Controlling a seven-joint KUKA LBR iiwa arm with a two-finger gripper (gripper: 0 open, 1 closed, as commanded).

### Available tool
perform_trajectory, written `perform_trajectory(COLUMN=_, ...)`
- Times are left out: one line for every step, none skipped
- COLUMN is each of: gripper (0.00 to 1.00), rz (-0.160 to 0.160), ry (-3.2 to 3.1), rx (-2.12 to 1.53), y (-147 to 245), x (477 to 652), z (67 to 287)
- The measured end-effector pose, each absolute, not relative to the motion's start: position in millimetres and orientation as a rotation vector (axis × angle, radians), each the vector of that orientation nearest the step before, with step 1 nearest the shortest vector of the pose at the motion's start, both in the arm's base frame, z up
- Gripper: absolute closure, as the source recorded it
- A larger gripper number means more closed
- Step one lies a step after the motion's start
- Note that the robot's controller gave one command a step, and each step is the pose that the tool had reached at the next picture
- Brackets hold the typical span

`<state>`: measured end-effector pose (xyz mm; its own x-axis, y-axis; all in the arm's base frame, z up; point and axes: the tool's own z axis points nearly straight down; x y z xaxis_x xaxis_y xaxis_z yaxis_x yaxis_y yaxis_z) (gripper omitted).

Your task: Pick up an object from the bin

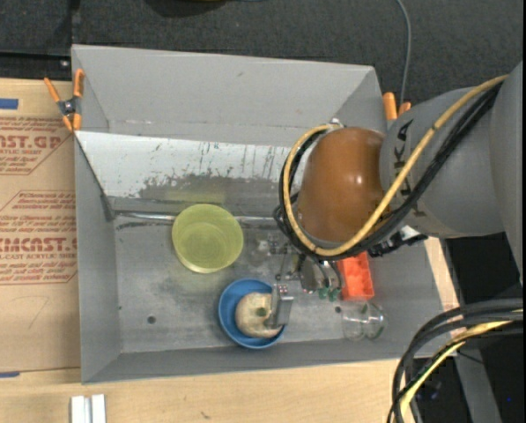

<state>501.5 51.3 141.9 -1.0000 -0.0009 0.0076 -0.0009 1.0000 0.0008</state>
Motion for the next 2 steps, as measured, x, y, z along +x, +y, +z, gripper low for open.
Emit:
perform_trajectory(gripper=0.0, rz=-0.002, ry=-3.141, rx=0.0, y=51.0, x=503.2, z=146.3)
perform_trajectory(gripper=0.0, rz=-0.003, ry=-3.125, rx=0.212, y=61.3, x=491.6, z=72.0)
